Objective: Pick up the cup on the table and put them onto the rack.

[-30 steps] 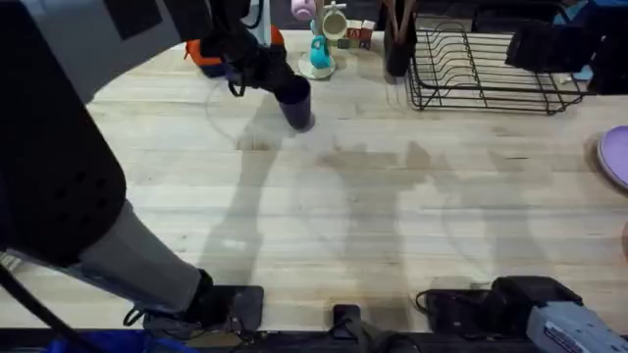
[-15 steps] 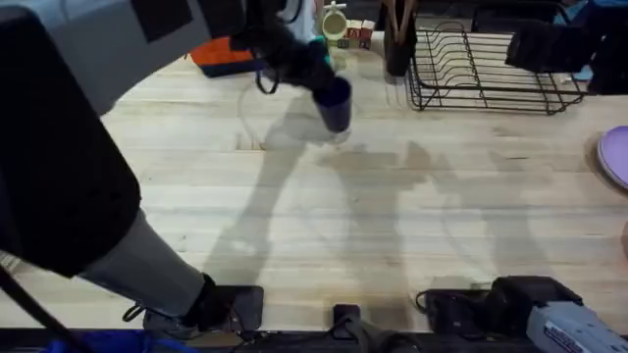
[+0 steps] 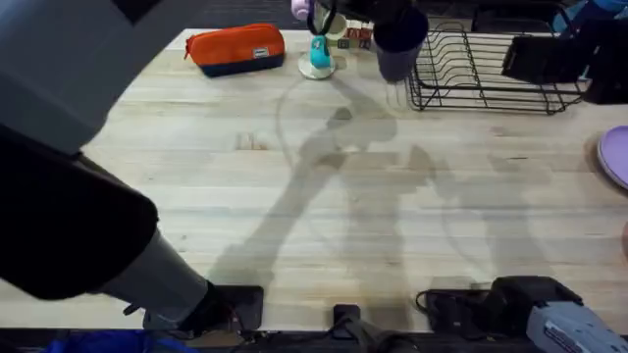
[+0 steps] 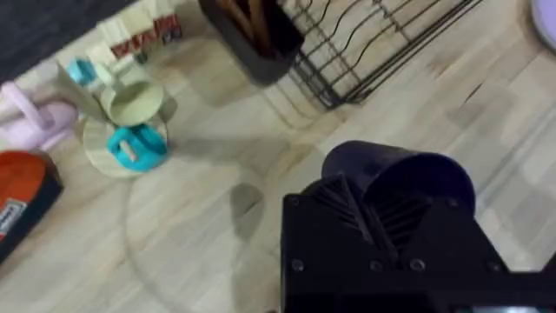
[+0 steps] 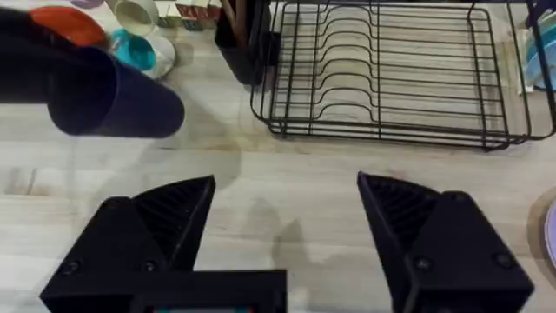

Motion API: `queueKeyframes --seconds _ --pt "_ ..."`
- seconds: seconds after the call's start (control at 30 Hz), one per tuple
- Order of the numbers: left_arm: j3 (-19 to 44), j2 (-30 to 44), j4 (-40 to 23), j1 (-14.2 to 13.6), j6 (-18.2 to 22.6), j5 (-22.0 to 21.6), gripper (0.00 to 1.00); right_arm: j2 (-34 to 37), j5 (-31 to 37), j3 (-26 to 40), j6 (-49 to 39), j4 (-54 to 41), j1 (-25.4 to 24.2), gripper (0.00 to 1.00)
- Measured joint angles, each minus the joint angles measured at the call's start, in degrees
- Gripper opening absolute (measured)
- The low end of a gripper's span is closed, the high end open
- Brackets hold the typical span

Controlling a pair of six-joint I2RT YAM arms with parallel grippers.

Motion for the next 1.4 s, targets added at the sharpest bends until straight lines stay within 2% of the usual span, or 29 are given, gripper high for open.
queueKeyframes --seconds 0.27,0.53,0.73,0.97,1.4 --pt "0.0 0.0 5.9 -1.6 0.0 -0.3 0.039 -0.3 0.0 0.0 0.0 -2.3 -0.1 0.997" --pt "0.0 0.7 16.2 -5.8 0.2 -0.2 0.039 -3.5 0.0 0.0 0.0 -6.7 -0.1 0.997" --pt "0.1 5.6 22.9 -8.3 0.4 -0.2 0.04 -4.8 0.0 0.0 0.0 -9.7 -0.1 0.996" --pt "0.1 11.3 28.8 -8.6 0.4 0.0 0.04 -7.4 0.0 0.0 0.0 -11.4 -0.1 0.996" --pt "0.1 17.5 33.7 -8.6 0.4 0.1 0.04 -8.0 0.0 0.0 0.0 -11.5 -0.1 0.997"
